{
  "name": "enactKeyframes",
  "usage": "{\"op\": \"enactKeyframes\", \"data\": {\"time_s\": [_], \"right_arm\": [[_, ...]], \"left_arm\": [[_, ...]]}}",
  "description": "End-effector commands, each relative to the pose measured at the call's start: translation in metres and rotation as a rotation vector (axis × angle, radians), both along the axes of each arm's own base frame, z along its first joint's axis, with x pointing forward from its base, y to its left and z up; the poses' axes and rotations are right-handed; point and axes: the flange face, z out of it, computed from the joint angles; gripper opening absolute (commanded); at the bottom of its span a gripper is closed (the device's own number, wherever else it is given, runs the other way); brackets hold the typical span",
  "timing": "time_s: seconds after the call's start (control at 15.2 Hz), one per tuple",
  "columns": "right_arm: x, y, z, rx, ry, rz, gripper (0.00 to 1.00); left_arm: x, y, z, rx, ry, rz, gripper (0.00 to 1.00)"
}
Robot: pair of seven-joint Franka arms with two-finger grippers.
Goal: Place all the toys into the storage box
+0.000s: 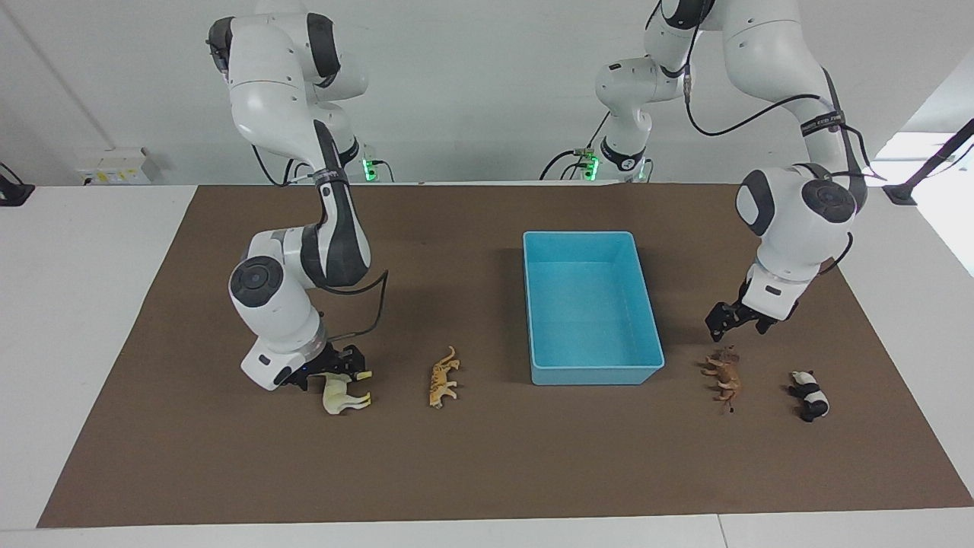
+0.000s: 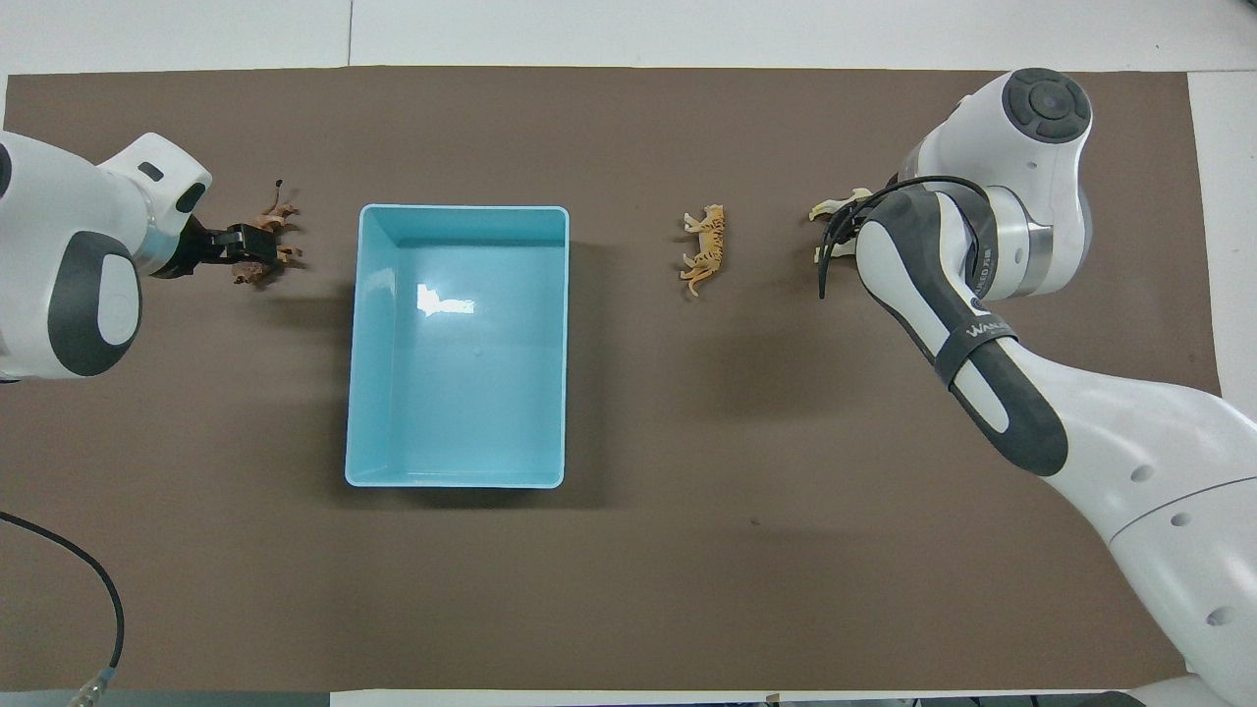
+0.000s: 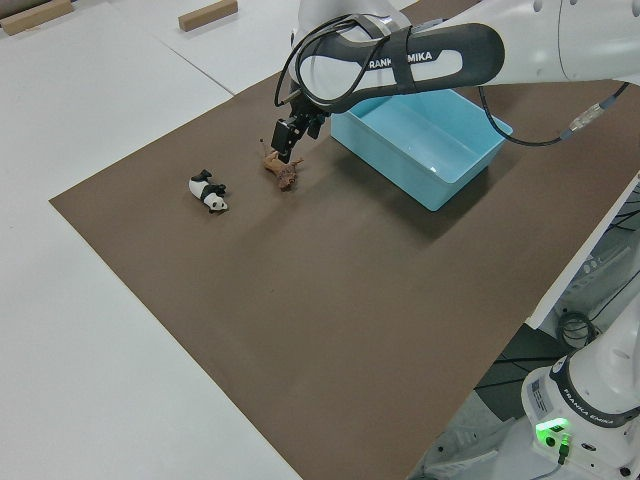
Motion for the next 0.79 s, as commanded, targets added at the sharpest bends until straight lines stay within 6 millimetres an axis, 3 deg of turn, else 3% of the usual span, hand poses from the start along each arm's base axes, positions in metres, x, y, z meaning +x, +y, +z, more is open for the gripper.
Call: {"op": "enactKeyframes", "data": {"time_s": [0.0, 0.46, 0.53, 0.72], "right_arm": [[-0.003, -0.001, 0.001, 0.007, -0.015, 0.021, 1.0], [-0.004, 0.003, -0.021, 0.006, -0.037, 0.022, 1.0], [-0.005, 0.003, -0.023, 0.006, -0.043, 0.022, 0.96], [-0.004, 0.0, -0.023, 0.006, -0.054, 0.021, 0.68]], "left_arm": [[0.01, 0.0, -0.034, 0.002, -0.038, -0.02, 1.0], [0.013, 0.004, -0.063, -0.002, -0.053, -0.027, 1.0], [0.013, 0.005, -0.068, 0.0, -0.055, -0.029, 1.0], [0.015, 0.005, -0.073, -0.003, -0.072, -0.029, 1.0]]}}
